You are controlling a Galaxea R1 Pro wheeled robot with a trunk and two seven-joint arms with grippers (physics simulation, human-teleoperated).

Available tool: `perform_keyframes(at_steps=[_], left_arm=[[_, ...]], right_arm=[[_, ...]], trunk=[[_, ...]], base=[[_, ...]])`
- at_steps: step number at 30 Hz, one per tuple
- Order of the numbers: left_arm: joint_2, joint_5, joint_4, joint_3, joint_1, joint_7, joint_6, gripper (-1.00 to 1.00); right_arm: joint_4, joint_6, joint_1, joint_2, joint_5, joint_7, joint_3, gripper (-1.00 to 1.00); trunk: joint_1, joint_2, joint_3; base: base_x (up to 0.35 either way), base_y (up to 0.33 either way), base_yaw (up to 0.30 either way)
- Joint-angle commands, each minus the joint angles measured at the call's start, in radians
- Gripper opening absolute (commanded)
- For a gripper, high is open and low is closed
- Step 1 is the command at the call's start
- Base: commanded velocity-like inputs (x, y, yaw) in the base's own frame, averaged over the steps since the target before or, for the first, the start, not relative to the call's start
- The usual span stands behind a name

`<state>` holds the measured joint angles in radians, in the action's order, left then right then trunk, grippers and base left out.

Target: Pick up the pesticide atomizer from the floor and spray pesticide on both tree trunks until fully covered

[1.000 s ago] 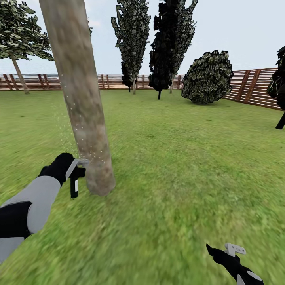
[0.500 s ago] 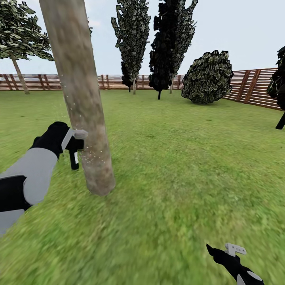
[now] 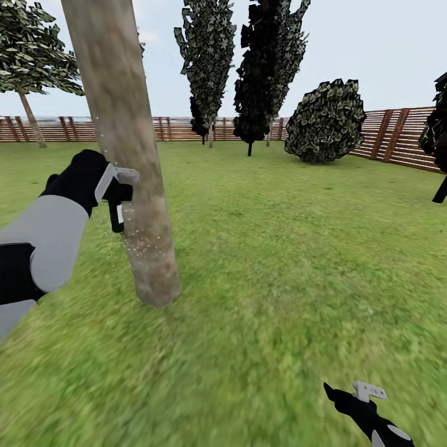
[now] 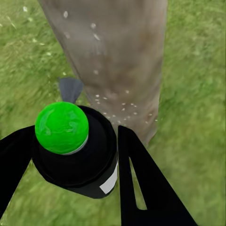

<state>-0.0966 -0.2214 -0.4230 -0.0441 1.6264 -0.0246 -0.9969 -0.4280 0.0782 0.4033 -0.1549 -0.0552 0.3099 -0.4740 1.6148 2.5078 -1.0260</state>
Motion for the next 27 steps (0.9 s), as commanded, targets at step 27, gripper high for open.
perform_keyframes(at_steps=[27], left_arm=[[0.021,0.0,0.365,0.009,0.359,0.0,0.005,-1.0]], right_arm=[[0.001,0.0,0.0,0.0,0.0,0.0,0.0,1.0]], trunk=[[0.0,0.0,0.0]], base=[[0.0,0.0,0.0]])
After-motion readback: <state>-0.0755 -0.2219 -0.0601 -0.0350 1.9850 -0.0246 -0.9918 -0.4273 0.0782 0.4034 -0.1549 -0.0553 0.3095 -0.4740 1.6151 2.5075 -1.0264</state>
